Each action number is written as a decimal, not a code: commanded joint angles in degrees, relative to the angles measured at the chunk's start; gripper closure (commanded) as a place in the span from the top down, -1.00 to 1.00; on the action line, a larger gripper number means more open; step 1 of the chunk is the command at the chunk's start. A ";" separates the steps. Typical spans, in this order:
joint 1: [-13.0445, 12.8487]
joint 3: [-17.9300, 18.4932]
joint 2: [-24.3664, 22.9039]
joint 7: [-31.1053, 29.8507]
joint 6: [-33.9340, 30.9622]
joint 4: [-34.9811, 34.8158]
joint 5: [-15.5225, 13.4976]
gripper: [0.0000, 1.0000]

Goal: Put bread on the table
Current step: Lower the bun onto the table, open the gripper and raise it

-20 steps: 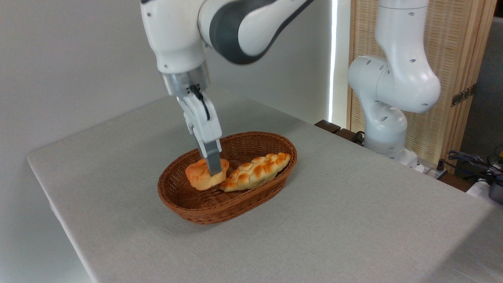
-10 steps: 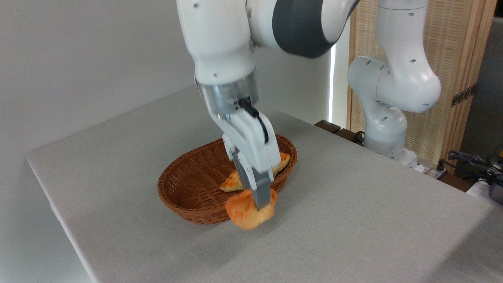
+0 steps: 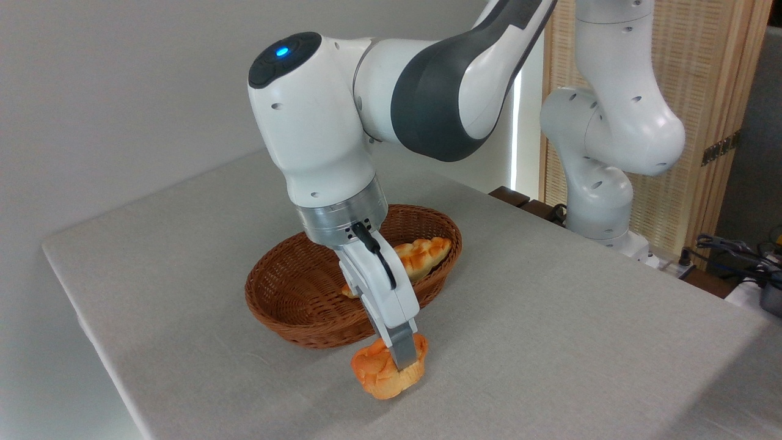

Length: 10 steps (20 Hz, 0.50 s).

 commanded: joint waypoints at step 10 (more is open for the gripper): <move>-0.34 0.24 -0.99 -0.34 0.36 1.26 0.16 1.00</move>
